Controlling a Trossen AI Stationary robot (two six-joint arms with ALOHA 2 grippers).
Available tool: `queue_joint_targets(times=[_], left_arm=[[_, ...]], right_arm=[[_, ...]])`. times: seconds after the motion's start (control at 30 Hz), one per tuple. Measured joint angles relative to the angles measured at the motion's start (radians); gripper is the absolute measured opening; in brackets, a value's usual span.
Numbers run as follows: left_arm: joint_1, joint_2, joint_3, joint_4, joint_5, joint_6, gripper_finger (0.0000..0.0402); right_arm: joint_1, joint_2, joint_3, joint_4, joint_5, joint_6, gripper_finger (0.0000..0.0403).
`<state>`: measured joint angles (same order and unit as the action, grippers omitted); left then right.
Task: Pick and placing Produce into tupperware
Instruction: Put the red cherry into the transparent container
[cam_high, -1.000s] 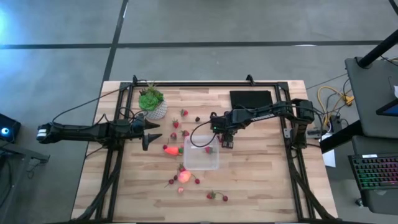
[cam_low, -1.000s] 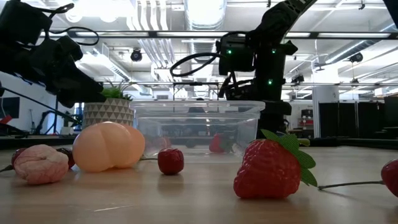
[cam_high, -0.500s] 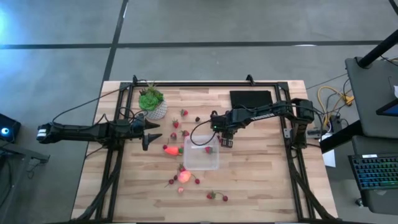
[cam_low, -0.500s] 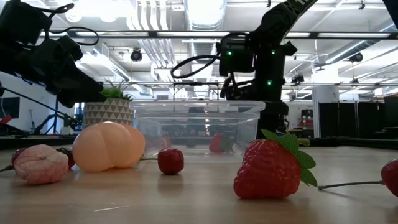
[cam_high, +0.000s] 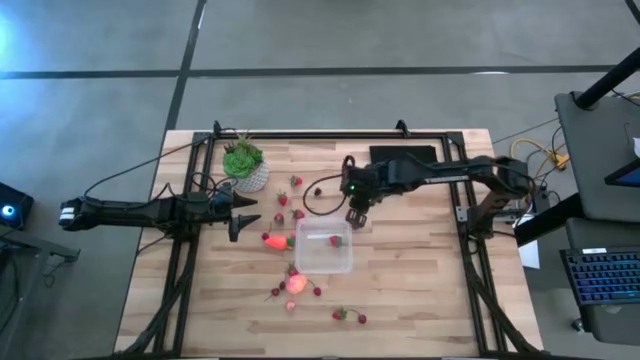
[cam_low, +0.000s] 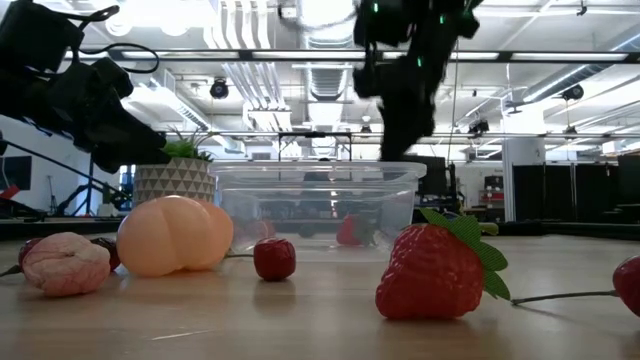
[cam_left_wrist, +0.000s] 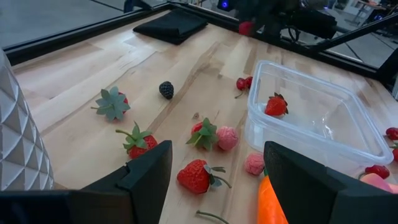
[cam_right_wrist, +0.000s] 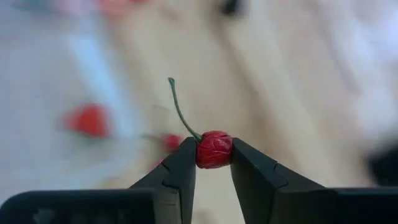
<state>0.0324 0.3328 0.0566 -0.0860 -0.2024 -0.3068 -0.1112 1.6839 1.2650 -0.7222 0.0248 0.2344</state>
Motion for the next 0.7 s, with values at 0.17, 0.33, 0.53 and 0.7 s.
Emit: queue_joint_targets(times=[0.17,0.33,0.53,0.7], left_arm=[[0.000,0.000,0.000,0.000,0.000,0.000,0.0240],[0.000,-0.001,0.000,0.000,0.000,0.000,0.0240],[0.000,0.000,0.000,0.000,0.000,0.000,0.0240],[0.000,-0.001,-0.001,0.001,0.000,0.000,0.0240]], right_arm=[[0.072,0.023,0.075,-0.003,-0.111,-0.006,0.0091],[0.139,0.090,0.123,0.000,-0.086,-0.004,0.0107],[0.157,0.134,0.137,-0.006,0.003,0.003,0.0154],[0.160,0.129,0.135,-0.024,0.003,0.083,0.0203]])
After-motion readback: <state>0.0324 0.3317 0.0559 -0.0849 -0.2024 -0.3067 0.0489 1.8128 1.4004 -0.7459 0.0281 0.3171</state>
